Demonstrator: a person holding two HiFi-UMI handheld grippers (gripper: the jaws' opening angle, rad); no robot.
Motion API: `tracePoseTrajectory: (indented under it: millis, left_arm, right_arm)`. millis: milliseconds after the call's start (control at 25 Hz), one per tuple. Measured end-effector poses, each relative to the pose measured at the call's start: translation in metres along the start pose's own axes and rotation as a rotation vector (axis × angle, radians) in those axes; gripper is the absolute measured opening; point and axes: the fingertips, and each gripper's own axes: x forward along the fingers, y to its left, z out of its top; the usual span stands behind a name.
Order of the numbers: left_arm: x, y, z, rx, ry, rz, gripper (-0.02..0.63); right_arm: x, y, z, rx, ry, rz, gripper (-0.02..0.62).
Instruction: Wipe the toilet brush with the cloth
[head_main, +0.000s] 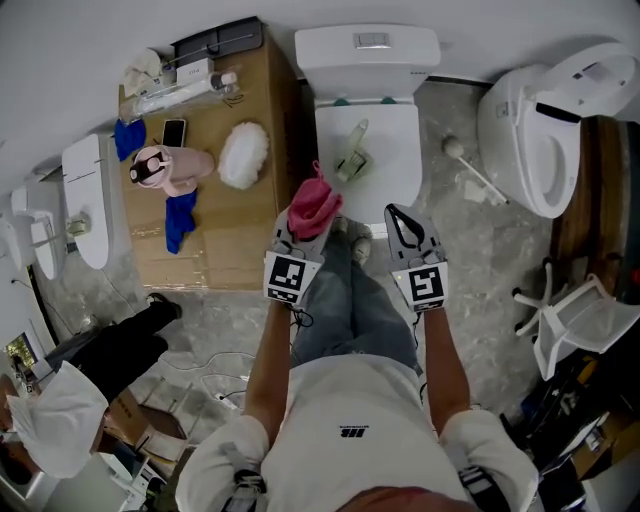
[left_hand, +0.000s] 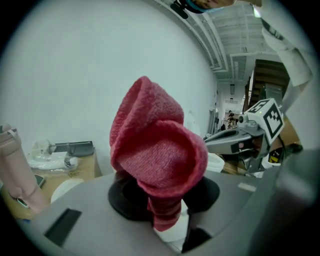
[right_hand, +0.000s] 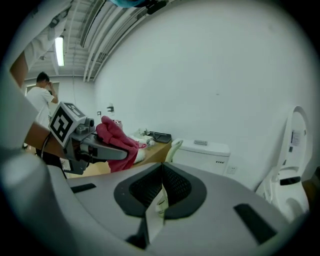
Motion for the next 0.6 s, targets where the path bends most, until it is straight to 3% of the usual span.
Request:
tracePoseTrajectory:
  millis: [600]
  left_arm:
    - [0.073, 0.024, -0.073, -0.033, 0.081, -0.048, 0.141]
  right_arm:
    - [0.079, -0.015, -0.076, -0.02, 0.105, 0.024, -0.003]
